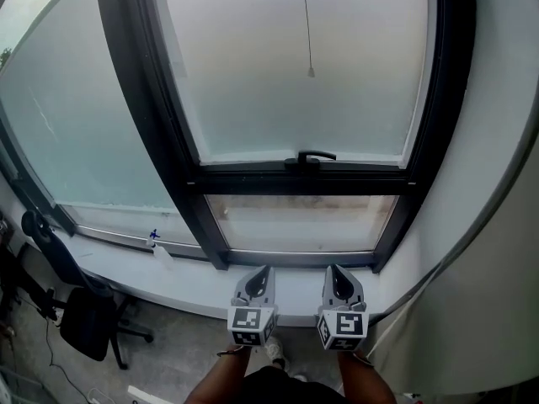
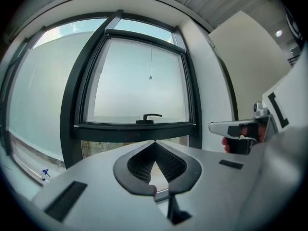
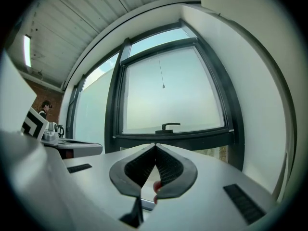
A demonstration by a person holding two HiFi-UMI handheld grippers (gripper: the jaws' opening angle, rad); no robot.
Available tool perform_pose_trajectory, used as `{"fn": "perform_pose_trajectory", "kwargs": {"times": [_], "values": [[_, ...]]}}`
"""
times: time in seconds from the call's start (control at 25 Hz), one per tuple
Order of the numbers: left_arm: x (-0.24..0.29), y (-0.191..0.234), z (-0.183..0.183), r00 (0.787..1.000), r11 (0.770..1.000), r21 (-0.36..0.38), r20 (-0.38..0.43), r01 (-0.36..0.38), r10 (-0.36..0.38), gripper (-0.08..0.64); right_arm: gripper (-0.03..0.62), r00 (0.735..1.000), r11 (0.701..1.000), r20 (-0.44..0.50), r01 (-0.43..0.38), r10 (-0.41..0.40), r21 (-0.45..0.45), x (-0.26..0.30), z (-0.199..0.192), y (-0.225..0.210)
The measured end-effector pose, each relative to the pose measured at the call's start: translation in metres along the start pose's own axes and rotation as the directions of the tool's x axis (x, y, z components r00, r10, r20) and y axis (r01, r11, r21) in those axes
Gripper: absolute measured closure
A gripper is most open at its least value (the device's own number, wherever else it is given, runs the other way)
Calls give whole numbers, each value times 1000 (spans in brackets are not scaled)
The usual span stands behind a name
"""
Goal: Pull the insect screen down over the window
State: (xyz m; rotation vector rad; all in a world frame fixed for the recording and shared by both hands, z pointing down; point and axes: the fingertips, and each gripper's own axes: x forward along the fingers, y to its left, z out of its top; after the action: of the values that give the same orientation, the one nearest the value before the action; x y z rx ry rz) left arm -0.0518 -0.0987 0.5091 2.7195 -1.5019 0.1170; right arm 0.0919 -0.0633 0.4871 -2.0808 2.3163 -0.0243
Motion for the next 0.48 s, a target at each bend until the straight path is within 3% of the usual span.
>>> {"fn": "perform_pose_trajectory", "kwargs": {"times": [0.24, 0.48], "values": [[35, 17, 8, 1000, 1000, 9, -12, -15, 15, 558, 586, 1000, 998, -2, 9, -9, -61, 35, 0, -7], [80, 32, 11, 999, 999, -10, 22, 32, -32, 557, 587, 1000, 993, -4, 29, -29, -119, 76, 7, -13]]}}
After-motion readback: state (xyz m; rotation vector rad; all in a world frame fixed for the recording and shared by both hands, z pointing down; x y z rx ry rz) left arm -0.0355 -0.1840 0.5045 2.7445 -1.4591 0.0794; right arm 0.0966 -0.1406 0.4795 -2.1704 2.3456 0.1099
